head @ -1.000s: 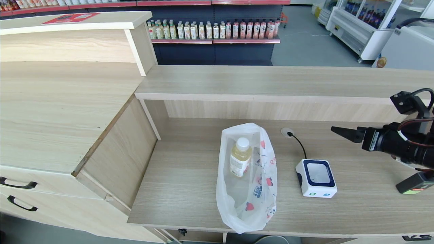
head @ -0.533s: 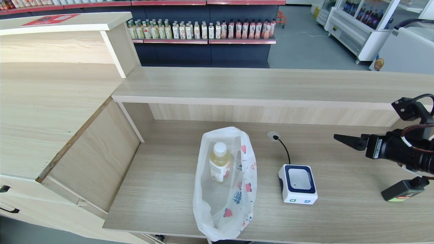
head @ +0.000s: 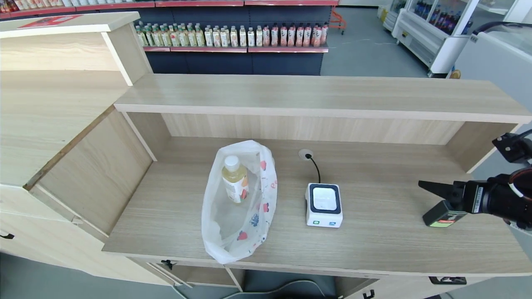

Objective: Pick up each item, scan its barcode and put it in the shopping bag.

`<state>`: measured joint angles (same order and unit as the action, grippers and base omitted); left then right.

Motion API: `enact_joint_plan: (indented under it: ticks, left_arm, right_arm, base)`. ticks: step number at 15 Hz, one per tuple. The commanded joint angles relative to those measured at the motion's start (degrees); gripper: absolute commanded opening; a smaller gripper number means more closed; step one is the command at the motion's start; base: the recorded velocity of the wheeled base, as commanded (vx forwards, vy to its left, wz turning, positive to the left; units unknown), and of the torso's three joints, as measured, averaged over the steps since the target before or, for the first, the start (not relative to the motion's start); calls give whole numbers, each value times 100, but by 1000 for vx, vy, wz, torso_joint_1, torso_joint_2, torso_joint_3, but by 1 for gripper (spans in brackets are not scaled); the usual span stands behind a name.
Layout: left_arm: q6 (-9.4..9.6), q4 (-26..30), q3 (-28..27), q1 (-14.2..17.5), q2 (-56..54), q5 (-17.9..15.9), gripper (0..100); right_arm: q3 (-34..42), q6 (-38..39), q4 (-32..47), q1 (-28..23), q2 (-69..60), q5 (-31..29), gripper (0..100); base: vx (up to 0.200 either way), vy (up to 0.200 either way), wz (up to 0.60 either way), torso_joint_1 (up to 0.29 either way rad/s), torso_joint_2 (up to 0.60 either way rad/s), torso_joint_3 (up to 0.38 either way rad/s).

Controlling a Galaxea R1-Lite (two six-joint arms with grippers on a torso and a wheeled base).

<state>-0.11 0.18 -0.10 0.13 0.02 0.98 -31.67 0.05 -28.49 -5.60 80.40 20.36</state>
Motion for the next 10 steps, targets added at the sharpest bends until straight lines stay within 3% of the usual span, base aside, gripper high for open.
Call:
enact_joint_plan:
  ticks: [1,5,6,10]
  left_arm:
    - [29,-1,1,-5,6,-1,100]
    - [72,-1,1,-5,6,-10,100]
    - [72,-1,1,-5,6,-10,100]
    - [72,-1,1,-5,-2,-1,100]
  right_arm:
    - [65,-14,-8,15,-130,-6,100]
    - [117,-304,1,-56,-68,-278,100]
    - [126,-392,-8,-73,11,-691,100]
    - [135,-392,-8,-73,-15,-709,100]
  base:
    - [-200,0,0,-27,-17,2]
    - [-200,0,0,22,12,0]
    - [-200,0,0,-2,-2,2]
    - [-200,0,0,-2,4,1]
